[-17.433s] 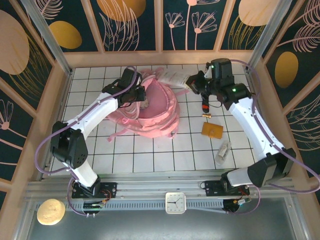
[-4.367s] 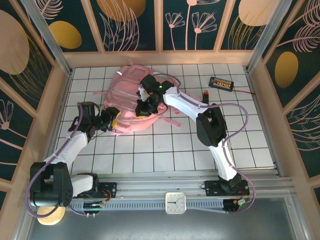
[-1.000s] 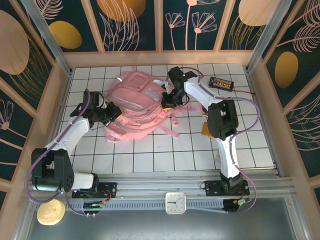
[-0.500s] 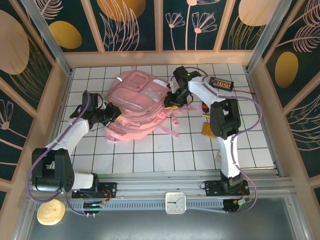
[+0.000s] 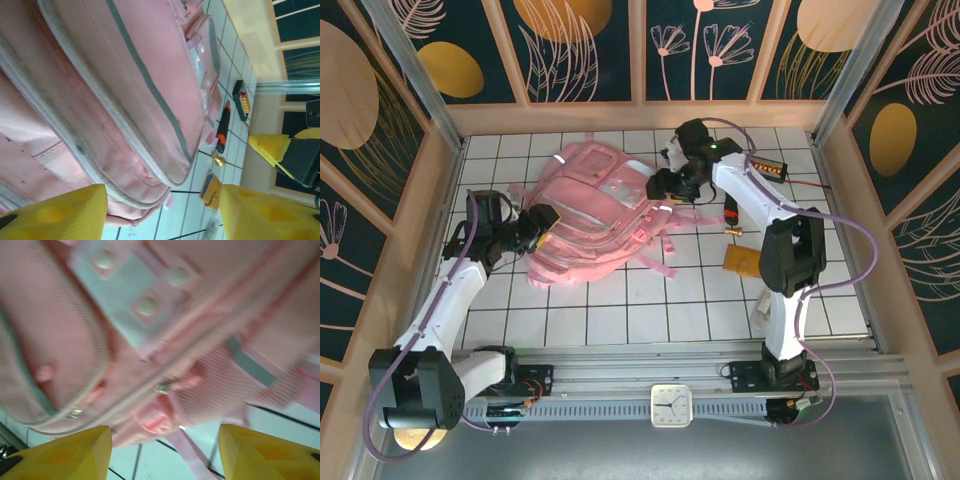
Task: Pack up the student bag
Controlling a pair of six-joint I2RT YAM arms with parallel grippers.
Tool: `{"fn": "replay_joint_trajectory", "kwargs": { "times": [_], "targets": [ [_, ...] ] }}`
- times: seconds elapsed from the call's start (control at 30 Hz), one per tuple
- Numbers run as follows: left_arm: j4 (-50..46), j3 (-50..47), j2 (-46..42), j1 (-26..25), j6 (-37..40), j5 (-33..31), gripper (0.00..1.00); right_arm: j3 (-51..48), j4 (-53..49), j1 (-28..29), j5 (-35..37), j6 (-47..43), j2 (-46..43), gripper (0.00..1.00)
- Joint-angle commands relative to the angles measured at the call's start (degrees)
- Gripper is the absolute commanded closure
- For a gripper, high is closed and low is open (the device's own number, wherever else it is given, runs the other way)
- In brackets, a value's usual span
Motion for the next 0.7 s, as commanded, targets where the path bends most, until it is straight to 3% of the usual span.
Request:
{"fn": "replay_joint_trajectory", "kwargs": {
  "times": [0.0,0.27,0.67],
  "targets": [
    [2.3,2.4,1.7,0.3,-6.0,2.1,0.40,5.8,3.4,2.6,-1.5,1.5,2.3,0.39],
    [9.0,0.0,6.3,0.3,-9.3,1.3,0.42,14.1,3.0,5.1,-2.9,3.8,7.6,0.39],
    [14.8,0.1,13.2,0.3,-10.7,0.1,0.45,9.7,3.4,5.4,-3.0,3.2,6.5,0.40]
  ]
}}
